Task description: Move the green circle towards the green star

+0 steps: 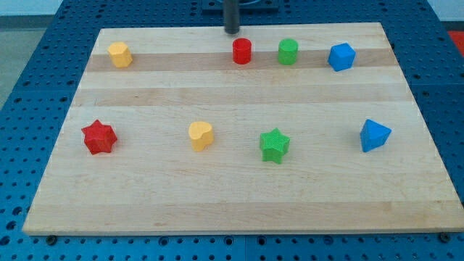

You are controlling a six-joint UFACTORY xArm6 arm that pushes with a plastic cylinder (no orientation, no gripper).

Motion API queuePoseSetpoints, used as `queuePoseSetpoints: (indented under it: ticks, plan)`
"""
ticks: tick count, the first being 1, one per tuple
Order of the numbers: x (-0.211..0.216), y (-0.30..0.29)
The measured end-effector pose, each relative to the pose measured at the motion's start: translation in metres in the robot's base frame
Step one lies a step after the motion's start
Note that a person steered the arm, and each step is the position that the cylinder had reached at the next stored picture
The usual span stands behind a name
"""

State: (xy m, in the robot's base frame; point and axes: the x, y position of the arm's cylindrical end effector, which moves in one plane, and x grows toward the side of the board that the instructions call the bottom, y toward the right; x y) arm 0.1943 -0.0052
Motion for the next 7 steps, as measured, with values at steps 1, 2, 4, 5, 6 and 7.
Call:
queuePoseSetpoints:
  ticks: [1, 2, 4, 5, 6, 7]
  plan:
    - [0.03, 0.07]
    - [0.042, 0.096]
    - [0.057, 0.102]
    - [0.058, 0.102]
    - [0.061, 0.102]
    - [0.072, 0.102]
